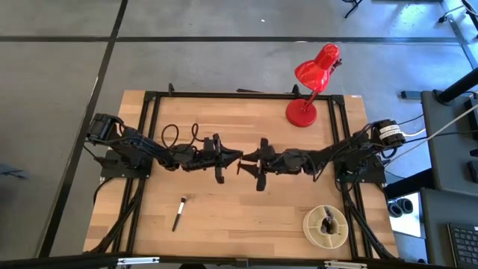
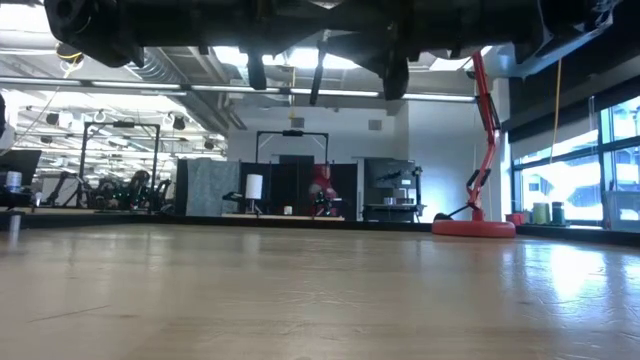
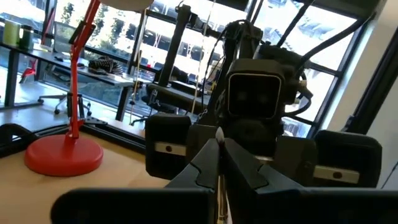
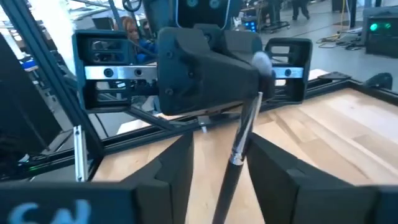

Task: Put items in baskets/containers
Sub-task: Put the black eyeshadow brush into the yellow pen organizer

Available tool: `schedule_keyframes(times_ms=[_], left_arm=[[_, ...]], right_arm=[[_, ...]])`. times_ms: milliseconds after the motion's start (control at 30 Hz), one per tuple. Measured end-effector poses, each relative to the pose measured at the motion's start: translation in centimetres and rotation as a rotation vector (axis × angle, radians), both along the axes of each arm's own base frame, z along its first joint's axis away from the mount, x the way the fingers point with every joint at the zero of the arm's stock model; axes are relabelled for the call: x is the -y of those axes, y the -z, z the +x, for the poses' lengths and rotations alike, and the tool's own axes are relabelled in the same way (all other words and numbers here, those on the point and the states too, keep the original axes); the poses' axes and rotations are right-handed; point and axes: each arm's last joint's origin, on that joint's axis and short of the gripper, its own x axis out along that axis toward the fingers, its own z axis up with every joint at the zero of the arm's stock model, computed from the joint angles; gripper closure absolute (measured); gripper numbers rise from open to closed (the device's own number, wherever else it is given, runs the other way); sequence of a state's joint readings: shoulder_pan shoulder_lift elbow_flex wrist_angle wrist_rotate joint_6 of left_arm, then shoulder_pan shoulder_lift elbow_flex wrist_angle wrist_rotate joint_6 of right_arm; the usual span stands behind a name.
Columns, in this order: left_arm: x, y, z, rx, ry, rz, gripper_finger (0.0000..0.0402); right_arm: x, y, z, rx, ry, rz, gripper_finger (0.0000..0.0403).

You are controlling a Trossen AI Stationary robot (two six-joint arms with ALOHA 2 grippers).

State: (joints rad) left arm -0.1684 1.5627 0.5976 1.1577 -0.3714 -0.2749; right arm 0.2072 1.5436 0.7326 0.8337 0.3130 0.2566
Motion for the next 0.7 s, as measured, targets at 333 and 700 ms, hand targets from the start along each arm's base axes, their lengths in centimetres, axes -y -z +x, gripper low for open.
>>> schedule_keyframes(times_ms=[333,700], left_arm=[[-0.1,0.0,0.0,0.000,-0.026,-0.003,0.0390],[-0.4,1.3,0.2,-0.144,-0.020,0.033,0.0302]], right_arm=[[0.6,0.1,0.1,-0.015,0.024,-0.021,0.0381],[-1.0,-2.0,-4.2,-0.250,0.089,-0.105,0.0381]])
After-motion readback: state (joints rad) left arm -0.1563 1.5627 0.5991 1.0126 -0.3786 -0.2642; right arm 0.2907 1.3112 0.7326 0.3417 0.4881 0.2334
